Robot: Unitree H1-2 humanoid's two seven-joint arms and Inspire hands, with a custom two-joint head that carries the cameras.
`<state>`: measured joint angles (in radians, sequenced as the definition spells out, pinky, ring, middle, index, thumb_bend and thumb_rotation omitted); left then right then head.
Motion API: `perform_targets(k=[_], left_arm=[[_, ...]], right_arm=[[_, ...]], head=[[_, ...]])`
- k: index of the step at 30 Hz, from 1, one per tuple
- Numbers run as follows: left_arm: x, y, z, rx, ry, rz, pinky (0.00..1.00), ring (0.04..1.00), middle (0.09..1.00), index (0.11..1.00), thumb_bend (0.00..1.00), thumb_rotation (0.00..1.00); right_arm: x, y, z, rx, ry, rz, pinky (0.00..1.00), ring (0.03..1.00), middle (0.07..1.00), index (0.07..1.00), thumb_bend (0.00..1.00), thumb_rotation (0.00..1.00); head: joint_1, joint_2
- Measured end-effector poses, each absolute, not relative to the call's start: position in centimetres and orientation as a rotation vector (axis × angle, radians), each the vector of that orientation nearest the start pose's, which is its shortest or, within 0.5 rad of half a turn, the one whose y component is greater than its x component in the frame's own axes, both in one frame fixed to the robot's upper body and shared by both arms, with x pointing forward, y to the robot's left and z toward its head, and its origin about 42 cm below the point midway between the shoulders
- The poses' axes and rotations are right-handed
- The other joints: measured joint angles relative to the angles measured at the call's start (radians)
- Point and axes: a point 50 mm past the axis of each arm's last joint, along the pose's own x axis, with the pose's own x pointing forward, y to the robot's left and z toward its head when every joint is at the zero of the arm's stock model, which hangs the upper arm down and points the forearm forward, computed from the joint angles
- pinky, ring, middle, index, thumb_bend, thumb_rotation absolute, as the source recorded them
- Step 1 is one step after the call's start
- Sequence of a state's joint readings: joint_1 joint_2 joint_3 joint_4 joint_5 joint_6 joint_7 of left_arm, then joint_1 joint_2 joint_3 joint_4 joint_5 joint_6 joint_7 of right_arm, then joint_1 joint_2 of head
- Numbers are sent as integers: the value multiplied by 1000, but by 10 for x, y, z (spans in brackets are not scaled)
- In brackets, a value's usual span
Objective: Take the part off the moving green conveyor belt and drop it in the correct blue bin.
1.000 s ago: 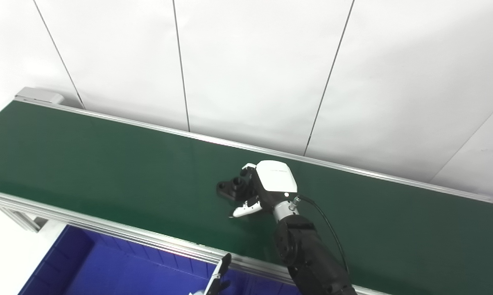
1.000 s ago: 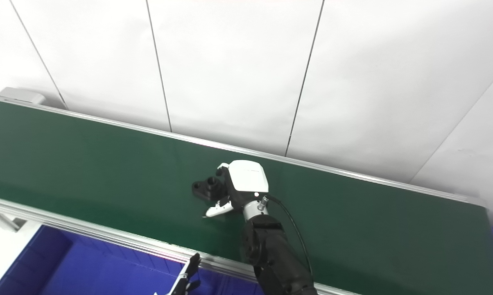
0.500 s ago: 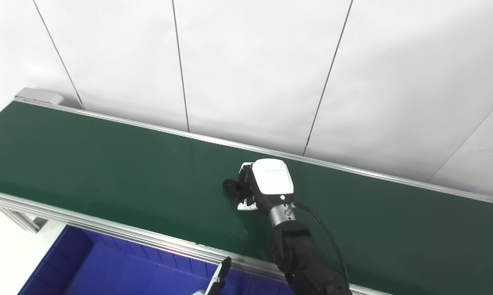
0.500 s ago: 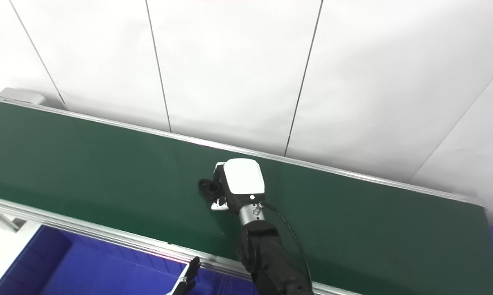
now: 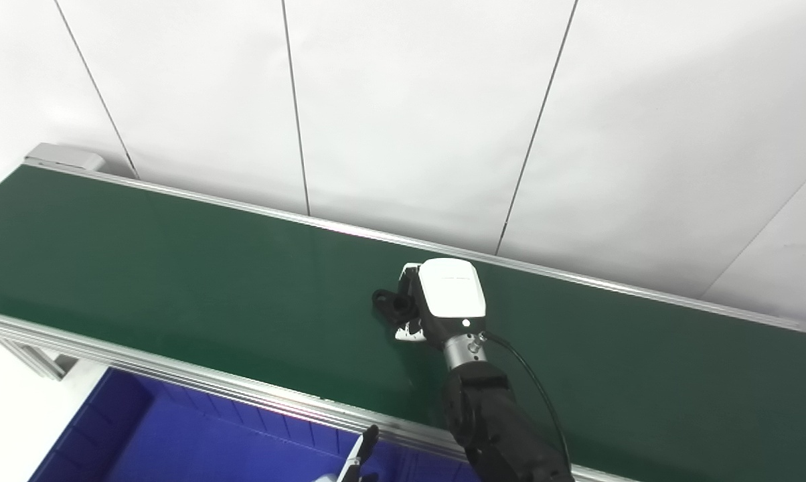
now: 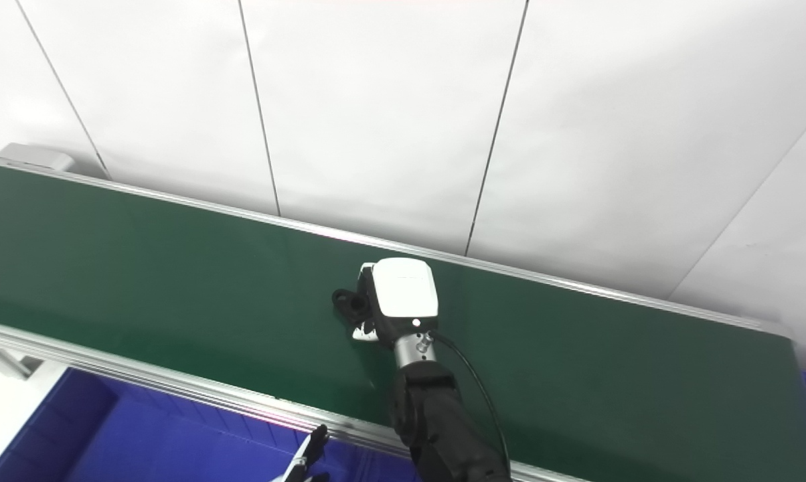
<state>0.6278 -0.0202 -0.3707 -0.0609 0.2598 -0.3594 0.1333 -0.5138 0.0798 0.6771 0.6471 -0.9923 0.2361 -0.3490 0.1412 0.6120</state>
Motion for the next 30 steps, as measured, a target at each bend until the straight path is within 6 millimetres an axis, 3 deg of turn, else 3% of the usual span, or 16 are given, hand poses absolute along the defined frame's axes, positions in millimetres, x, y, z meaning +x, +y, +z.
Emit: perform_targets(k=[8, 14, 18, 20, 22, 24, 28, 30], left_arm=[[56, 130, 41, 79, 134, -132, 897, 941, 1000, 1000, 697, 940], [62, 131, 51, 59, 100, -132, 939, 963, 1000, 1000, 699, 919], [66, 133, 56, 38, 92, -136, 978, 969, 1000, 1000, 714, 959], [67, 136, 56, 31, 94, -139, 996, 973, 1000, 1000, 703, 978], [69, 141, 62, 25, 78, -144, 1000, 992, 1000, 1000, 725, 996], [71, 146, 66, 24, 67, -145, 1000, 998, 1000, 1000, 738, 999], [73, 158, 66, 22, 93, -145, 1000, 1000, 1000, 1000, 740, 1000], [74, 163, 69, 5, 104, -144, 1000, 1000, 1000, 1000, 733, 1000]], right_arm=[[349, -37, 101, -1240, -293, 342, 132, 197, 470, 485, 524, 0], [327, -51, 138, -1208, -331, 334, 150, 214, 471, 487, 523, 0], [308, -52, 159, -1189, -347, 346, 171, 237, 472, 488, 522, 0], [299, -56, 168, -1180, -350, 332, 171, 237, 472, 488, 522, 0], [291, -63, 174, -1170, -332, 312, 167, 232, 472, 487, 524, 0], [281, -70, 177, -1162, -320, 294, 166, 231, 472, 486, 524, 0], [261, -85, 179, -1165, -296, 270, 164, 230, 472, 486, 525, 0], [250, -93, 184, -1167, -286, 259, 156, 223, 472, 485, 525, 0]], head=[[-84, 37], [-184, 87], [-253, 124], [-265, 130], [-317, 164], [-318, 164], [-422, 215], [-440, 227]])
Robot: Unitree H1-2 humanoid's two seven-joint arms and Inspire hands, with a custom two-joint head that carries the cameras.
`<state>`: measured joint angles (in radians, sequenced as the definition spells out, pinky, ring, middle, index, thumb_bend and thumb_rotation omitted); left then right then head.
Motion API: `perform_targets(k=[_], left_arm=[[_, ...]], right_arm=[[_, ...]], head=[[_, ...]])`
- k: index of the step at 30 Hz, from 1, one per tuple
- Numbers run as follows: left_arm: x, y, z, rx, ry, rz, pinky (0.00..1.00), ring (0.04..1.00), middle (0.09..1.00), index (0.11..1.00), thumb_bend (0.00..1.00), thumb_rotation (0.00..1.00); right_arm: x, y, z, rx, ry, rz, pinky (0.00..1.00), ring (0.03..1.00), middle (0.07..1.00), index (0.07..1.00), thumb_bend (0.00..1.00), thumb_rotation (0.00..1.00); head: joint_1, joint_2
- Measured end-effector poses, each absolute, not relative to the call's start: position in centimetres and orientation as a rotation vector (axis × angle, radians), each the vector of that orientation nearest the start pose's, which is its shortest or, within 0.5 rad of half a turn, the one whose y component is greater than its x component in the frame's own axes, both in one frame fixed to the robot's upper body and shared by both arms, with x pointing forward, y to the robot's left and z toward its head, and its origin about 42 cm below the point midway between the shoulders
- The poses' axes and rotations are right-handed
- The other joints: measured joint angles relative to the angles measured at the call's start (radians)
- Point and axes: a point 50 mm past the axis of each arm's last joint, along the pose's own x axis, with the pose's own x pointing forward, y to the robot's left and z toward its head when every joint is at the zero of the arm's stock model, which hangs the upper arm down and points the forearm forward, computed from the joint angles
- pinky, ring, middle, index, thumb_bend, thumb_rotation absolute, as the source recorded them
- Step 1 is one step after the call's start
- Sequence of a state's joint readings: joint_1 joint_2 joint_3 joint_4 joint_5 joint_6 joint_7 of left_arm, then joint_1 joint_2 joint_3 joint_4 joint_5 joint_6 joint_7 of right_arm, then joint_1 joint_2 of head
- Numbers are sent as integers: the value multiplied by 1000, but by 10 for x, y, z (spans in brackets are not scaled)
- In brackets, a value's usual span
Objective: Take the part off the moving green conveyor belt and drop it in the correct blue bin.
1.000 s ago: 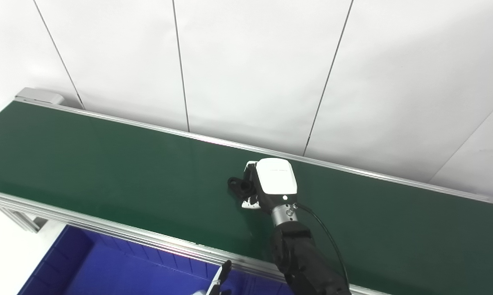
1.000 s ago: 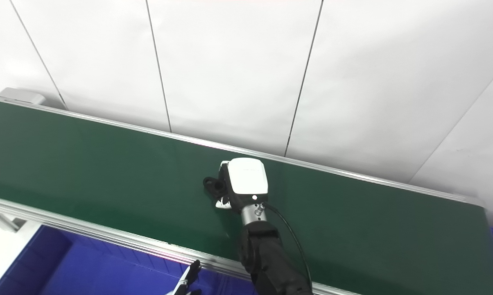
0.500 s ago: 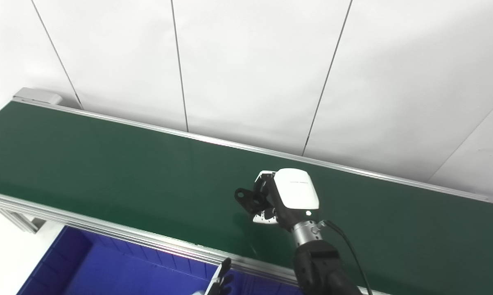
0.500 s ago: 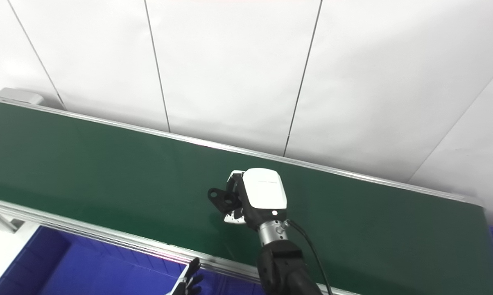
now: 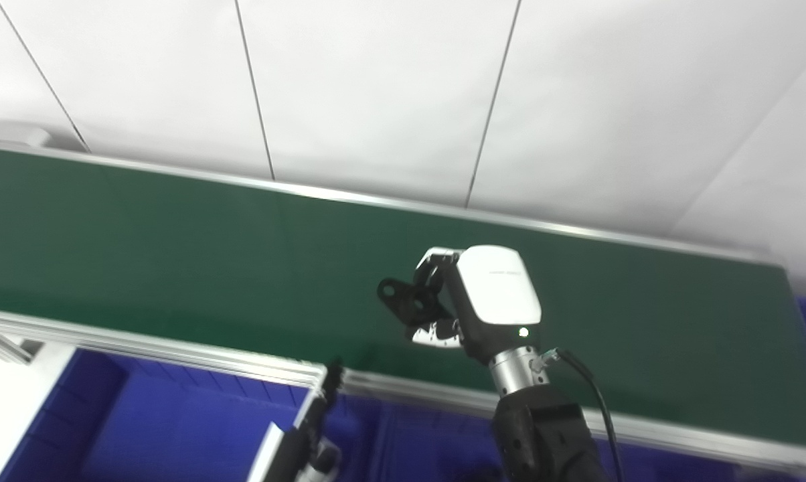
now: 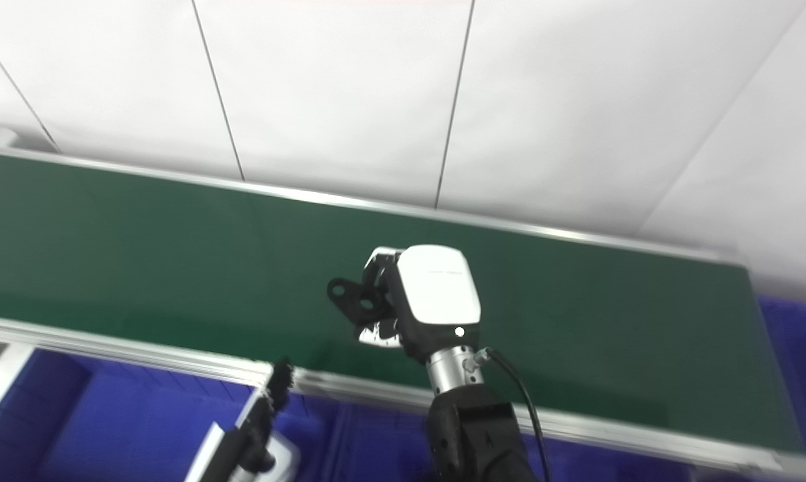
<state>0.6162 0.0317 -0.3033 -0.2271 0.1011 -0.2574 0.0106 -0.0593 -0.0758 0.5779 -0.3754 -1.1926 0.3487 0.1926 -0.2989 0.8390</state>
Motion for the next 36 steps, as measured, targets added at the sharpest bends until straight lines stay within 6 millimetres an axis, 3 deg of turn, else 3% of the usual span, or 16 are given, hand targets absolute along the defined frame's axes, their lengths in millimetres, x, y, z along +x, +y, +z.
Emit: perform_targets(k=[1, 3, 4, 8, 9, 14, 18, 23, 25, 27, 31, 36], left_arm=[[75, 166, 73, -3, 104, -148, 1000, 1000, 1000, 1000, 735, 1000], [77, 170, 77, -7, 102, -149, 1000, 1000, 1000, 1000, 729, 1000], [77, 172, 78, -11, 105, -153, 1000, 1000, 1000, 1000, 732, 1000], [80, 181, 88, -18, 109, -165, 1000, 1000, 1000, 1000, 693, 1000], [81, 184, 92, -11, 109, -162, 1000, 1000, 1000, 1000, 698, 1000], [83, 189, 98, 4, 136, -163, 1000, 1000, 1000, 1000, 736, 1000], [85, 190, 103, -15, 141, -159, 1000, 1000, 1000, 1000, 710, 1000], [90, 192, 106, -11, 133, -160, 1000, 1000, 1000, 1000, 710, 1000], [92, 192, 106, -10, 130, -159, 1000, 1000, 1000, 1000, 709, 1000], [93, 192, 106, -9, 131, -160, 1000, 1000, 1000, 1000, 703, 1000], [93, 193, 106, -8, 131, -160, 1000, 1000, 1000, 1000, 708, 1000], [93, 193, 106, -8, 131, -159, 1000, 1000, 1000, 1000, 716, 1000]], right_arm=[[241, -98, 188, -1169, -281, 259, 159, 226, 472, 485, 525, 0], [230, -103, 190, -1173, -267, 261, 161, 228, 472, 486, 524, 0], [225, -105, 189, -1178, -252, 265, 182, 250, 473, 486, 523, 0], [196, -113, 185, -1181, -186, 296, 159, 232, 473, 487, 523, 0], [189, -113, 182, -1182, -163, 315, 153, 225, 472, 487, 523, 0], [166, -114, 180, -1179, -97, 338, 145, 215, 472, 486, 524, 0], [151, -115, 177, -1156, -66, 335, 134, 198, 471, 486, 525, 0], [147, -118, 161, -1161, 1, 333, 158, 225, 472, 486, 525, 0], [146, -118, 147, -1176, 43, 351, 176, 245, 474, 485, 524, 0], [146, -118, 131, -1193, 88, 382, 183, 253, 416, 515, 517, 0], [145, -118, 99, -1224, 169, 440, 158, 220, 469, 484, 527, 0], [146, -118, 87, -1239, 193, 461, 148, 213, 471, 485, 526, 0]], head=[[-37, 23], [-46, 28], [-89, 55], [-121, 78], [-143, 104], [-155, 121], [-160, 134], [-160, 144], [-158, 144], [-158, 146], [-155, 146], [-154, 144]])
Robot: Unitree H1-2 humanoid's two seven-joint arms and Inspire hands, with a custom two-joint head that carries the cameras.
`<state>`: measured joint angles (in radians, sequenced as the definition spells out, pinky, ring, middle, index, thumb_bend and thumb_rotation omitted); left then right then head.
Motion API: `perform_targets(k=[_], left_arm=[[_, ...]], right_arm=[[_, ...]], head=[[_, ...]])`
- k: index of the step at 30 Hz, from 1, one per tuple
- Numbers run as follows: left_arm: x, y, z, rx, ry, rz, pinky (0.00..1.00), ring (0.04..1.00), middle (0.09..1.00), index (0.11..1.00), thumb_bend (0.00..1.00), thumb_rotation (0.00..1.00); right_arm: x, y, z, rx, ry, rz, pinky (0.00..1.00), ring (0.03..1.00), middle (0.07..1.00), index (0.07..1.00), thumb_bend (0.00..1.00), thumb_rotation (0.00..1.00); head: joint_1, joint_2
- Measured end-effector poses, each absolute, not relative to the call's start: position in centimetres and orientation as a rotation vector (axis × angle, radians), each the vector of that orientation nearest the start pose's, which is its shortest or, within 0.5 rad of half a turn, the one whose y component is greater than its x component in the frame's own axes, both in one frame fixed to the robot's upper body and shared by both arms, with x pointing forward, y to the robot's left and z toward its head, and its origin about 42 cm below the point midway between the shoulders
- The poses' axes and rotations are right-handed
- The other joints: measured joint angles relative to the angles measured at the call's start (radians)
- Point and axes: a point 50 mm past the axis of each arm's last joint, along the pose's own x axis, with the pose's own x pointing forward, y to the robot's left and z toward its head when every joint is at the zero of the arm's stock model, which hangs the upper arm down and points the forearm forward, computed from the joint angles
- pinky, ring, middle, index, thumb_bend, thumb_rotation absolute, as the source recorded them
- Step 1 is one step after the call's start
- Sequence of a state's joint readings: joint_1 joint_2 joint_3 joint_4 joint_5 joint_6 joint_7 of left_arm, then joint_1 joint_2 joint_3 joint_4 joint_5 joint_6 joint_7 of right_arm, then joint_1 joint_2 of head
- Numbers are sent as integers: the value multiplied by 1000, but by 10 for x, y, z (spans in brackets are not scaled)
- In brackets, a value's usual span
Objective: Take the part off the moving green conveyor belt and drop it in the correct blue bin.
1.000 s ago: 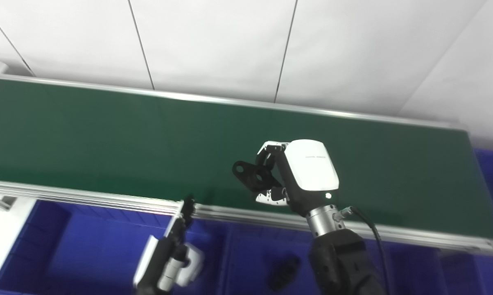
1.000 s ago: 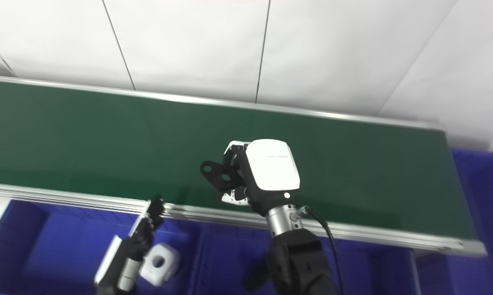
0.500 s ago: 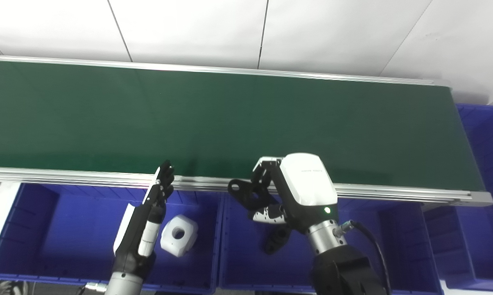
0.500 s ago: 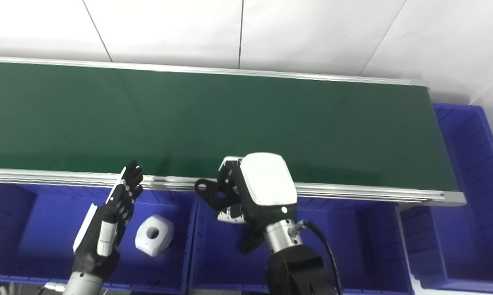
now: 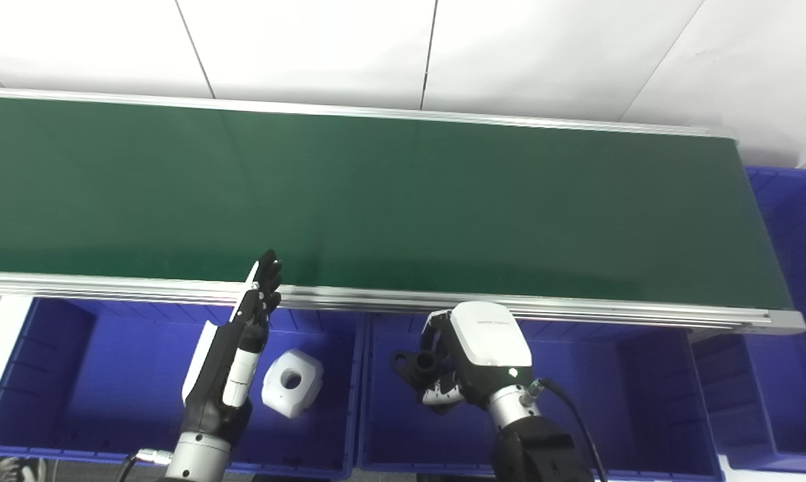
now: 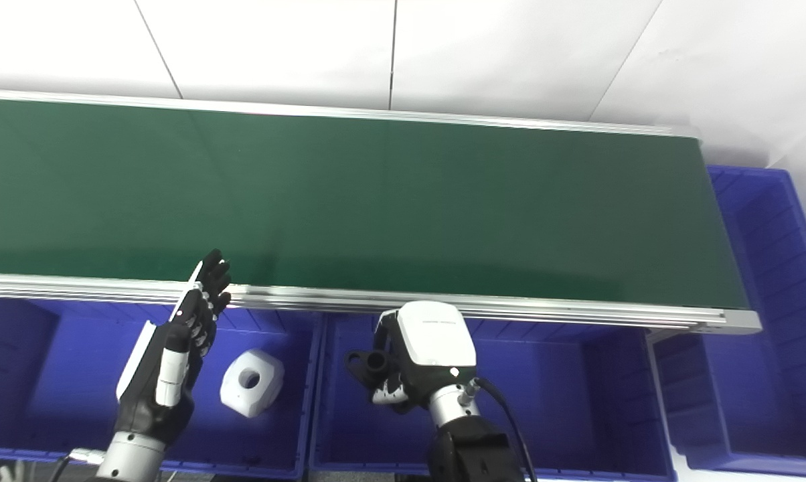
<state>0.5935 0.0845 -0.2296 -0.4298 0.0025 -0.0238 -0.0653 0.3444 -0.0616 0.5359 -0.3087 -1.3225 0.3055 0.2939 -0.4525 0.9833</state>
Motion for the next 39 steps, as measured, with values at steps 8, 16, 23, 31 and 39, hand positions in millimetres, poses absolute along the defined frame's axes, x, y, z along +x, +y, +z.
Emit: perform_targets(k=[8, 16, 23, 31, 39], left_arm=[[93, 192, 108, -10, 132, -158, 1000, 1000, 1000, 1000, 734, 1000], [91, 192, 107, -12, 154, -156, 1000, 1000, 1000, 1000, 699, 1000], [90, 192, 106, -12, 159, -164, 1000, 1000, 1000, 1000, 695, 1000], [84, 189, 104, -16, 168, -175, 1000, 1000, 1000, 1000, 707, 1000], [81, 192, 94, -8, 205, -171, 1000, 1000, 1000, 1000, 706, 1000]], right_arm=[[148, -117, 79, -1305, 204, 472, 269, 423, 618, 760, 961, 556], [145, -116, 75, -1342, 243, 500, 336, 516, 701, 805, 1000, 700], [144, -117, 74, -1328, 266, 509, 315, 481, 703, 814, 1000, 798], [118, -128, 141, -865, 156, 342, 446, 563, 776, 805, 838, 888], [74, -137, 153, -319, 212, 191, 639, 708, 820, 808, 684, 905]], head=[[23, 0], [26, 0], [47, -12], [86, -40], [37, -80]])
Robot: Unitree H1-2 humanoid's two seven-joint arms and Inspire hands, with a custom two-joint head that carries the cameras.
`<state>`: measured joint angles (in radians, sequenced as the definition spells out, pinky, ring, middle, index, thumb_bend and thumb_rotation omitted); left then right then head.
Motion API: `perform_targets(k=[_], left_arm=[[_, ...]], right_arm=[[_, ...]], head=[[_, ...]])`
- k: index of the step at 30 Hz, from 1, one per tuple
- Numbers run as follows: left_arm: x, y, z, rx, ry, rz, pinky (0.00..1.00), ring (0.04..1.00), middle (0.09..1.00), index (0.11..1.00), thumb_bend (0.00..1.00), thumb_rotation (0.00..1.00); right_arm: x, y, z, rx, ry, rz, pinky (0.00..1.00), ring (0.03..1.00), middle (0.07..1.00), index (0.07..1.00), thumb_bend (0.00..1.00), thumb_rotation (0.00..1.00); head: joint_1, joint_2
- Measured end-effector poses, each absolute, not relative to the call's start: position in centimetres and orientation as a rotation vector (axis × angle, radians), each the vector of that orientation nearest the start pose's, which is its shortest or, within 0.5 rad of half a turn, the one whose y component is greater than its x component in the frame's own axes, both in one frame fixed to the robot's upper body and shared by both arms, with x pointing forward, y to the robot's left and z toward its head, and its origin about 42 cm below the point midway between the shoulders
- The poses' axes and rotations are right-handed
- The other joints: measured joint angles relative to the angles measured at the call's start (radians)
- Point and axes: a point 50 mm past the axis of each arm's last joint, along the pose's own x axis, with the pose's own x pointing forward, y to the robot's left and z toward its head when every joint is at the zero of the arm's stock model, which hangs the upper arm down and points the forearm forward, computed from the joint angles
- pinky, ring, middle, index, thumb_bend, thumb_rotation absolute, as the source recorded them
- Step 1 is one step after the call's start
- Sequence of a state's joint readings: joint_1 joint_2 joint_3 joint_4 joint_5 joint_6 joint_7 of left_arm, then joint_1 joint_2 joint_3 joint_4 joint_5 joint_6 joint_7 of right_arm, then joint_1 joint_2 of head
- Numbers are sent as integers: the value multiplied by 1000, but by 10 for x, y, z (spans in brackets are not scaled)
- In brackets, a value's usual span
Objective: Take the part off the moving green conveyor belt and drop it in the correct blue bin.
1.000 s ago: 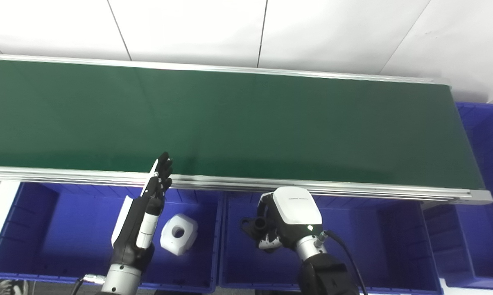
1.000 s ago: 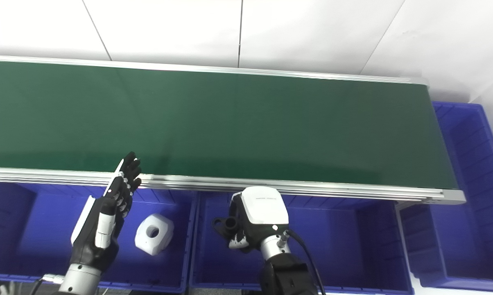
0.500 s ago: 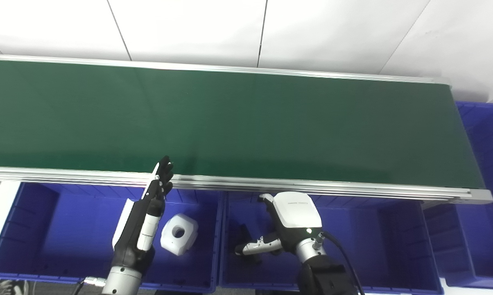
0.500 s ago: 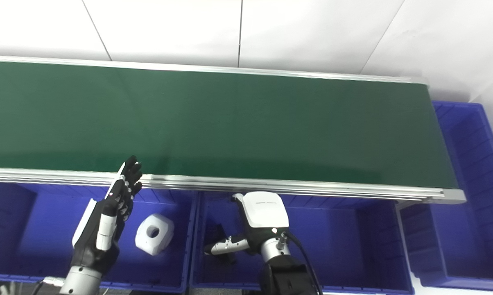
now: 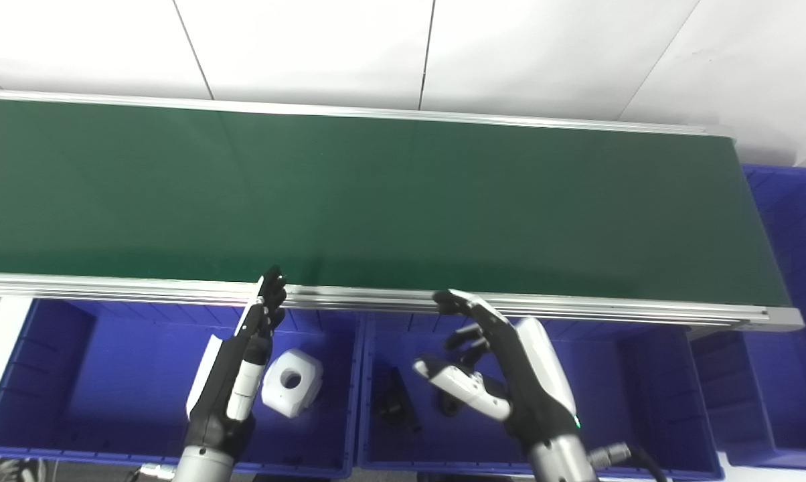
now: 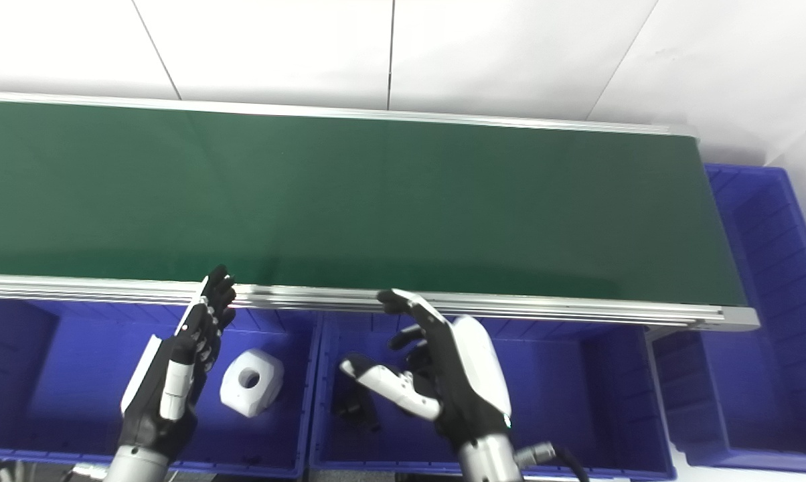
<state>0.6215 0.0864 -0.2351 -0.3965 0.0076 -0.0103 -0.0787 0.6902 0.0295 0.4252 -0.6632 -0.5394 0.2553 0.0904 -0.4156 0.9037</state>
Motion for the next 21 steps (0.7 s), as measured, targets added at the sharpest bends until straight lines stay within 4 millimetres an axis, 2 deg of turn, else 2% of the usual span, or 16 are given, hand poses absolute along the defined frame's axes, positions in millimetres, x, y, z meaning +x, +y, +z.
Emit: perform_targets(k=[2, 3, 5, 7, 8, 10, 12, 13, 15, 21], left_arm=[[80, 193, 91, -6, 217, -169, 1000, 1000, 1000, 1000, 698, 1000], [80, 194, 89, -5, 223, -169, 1000, 1000, 1000, 1000, 683, 1000], [79, 196, 84, -2, 241, -167, 1000, 1000, 1000, 1000, 690, 1000], [77, 199, 81, 7, 254, -167, 1000, 1000, 1000, 1000, 696, 1000], [77, 201, 80, 11, 252, -169, 1000, 1000, 1000, 1000, 696, 1000], [76, 204, 78, 21, 249, -176, 1000, 1000, 1000, 1000, 693, 1000], [76, 208, 80, 32, 215, -182, 1000, 1000, 1000, 1000, 693, 1000], [76, 208, 82, 32, 192, -184, 1000, 1000, 1000, 1000, 690, 1000], [77, 208, 83, 32, 165, -181, 1000, 1000, 1000, 1000, 687, 1000], [74, 208, 74, 36, 174, -182, 1000, 1000, 1000, 1000, 686, 1000]], right_arm=[[71, -139, 149, -248, 172, 137, 655, 721, 836, 811, 664, 904], [70, -140, 145, -229, 151, 111, 670, 734, 850, 818, 667, 915], [68, -141, 133, -203, 132, 78, 682, 756, 868, 845, 731, 963], [67, -142, 116, -186, 117, 39, 707, 784, 890, 866, 764, 988], [66, -142, 107, -184, 115, 28, 725, 800, 901, 878, 775, 996], [62, -137, 83, -172, 124, 17, 772, 835, 914, 907, 792, 1000], [58, -132, 69, -151, 131, 21, 796, 852, 920, 921, 797, 1000], [58, -132, 68, -132, 116, 11, 831, 874, 933, 936, 800, 990], [57, -133, 68, -83, 86, -3, 917, 928, 970, 979, 784, 976], [57, -134, 55, -20, 122, -17, 991, 964, 992, 995, 798, 989]], head=[[0, 0], [-12, -18], [-12, -25], [-9, -49], [-9, -49], [-3, -69], [1, -81], [1, -81], [9, -110], [17, -141]])
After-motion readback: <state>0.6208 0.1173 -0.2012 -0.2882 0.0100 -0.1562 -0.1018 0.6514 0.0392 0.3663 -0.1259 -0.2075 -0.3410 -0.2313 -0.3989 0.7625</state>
